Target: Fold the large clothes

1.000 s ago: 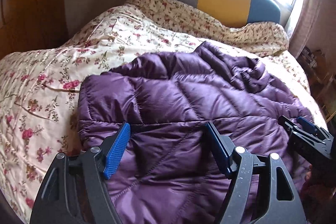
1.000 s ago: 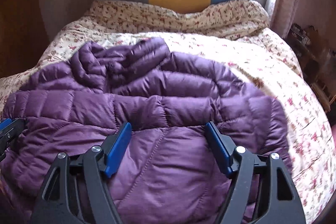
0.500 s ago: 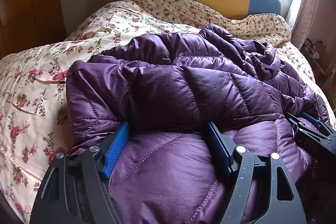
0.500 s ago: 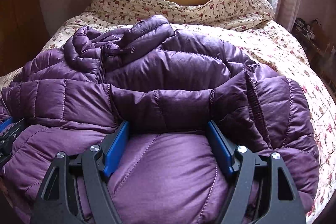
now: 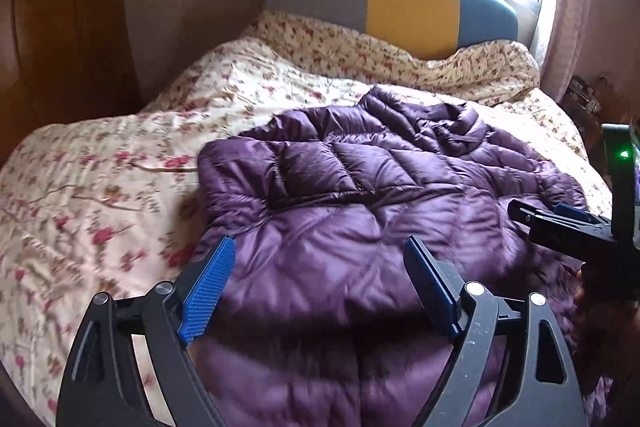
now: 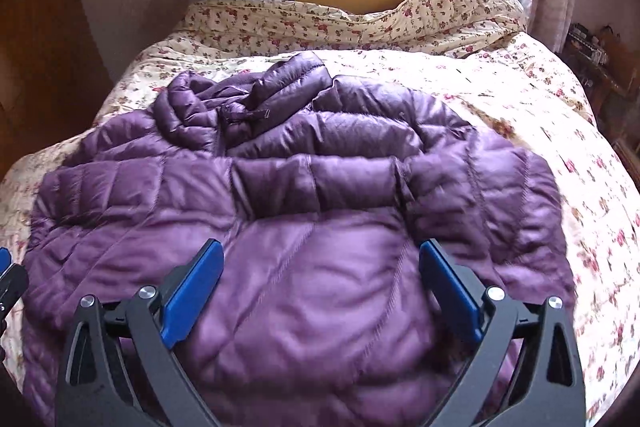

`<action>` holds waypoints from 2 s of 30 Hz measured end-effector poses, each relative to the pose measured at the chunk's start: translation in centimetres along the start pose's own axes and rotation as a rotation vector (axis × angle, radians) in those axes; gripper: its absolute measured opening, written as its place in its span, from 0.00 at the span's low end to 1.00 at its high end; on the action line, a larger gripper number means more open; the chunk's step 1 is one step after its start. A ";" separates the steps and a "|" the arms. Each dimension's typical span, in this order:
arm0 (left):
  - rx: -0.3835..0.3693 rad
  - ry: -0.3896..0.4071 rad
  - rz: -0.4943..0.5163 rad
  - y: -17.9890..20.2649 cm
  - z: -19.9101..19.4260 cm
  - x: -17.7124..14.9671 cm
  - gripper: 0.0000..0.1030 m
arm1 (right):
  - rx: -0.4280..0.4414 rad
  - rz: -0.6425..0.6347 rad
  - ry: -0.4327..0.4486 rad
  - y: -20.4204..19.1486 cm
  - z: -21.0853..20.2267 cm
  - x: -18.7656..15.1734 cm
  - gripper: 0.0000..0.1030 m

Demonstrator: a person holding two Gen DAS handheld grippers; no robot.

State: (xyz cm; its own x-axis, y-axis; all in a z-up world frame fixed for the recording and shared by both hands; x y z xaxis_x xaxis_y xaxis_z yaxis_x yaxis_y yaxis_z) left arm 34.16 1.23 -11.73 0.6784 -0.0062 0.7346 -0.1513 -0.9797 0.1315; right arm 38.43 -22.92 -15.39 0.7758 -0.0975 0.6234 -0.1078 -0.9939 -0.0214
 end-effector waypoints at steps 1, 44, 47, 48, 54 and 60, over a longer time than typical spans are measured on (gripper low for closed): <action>-0.003 0.004 -0.005 0.0 -0.6 -0.2 0.84 | 0.002 -0.005 -0.001 0.0 -0.4 -0.3 0.96; -0.181 -0.174 -0.174 -4.1 -14.5 -19.7 0.59 | 0.105 -0.059 -0.315 13.3 -15.3 -22.2 0.71; -0.203 -0.182 -0.141 -3.2 -15.4 -20.7 0.35 | 0.165 -0.065 -0.309 13.0 -16.6 -23.0 0.38; -0.208 -0.182 -0.137 -3.1 -15.5 -20.8 0.28 | 0.188 -0.079 -0.304 12.7 -17.0 -22.9 0.28; -0.269 -0.147 -0.123 -2.5 -17.0 -19.1 0.08 | 0.198 -0.215 -0.233 10.1 -19.9 -21.0 0.09; -0.357 -0.077 -0.120 -2.3 -18.4 -14.8 0.07 | 0.238 -0.242 -0.118 9.3 -22.7 -16.5 0.08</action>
State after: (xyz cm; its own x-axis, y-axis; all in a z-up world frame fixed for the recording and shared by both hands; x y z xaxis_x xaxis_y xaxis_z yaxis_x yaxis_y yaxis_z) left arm 11.19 7.23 -10.66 0.7568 0.0761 0.6492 -0.2989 -0.8430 0.4472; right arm 10.49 -29.44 -8.18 0.8292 0.1508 0.5383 0.2249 -0.9715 -0.0743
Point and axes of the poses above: each gripper's, at about its wrist camera, not at the fingertips, and z roughly the way its jaws point, y to its right, x to its top, the point moved 2 cm from there along z, roughly the way its jaws point, and after that the axes turned 6 degrees about -x, right-handed, at the moved point
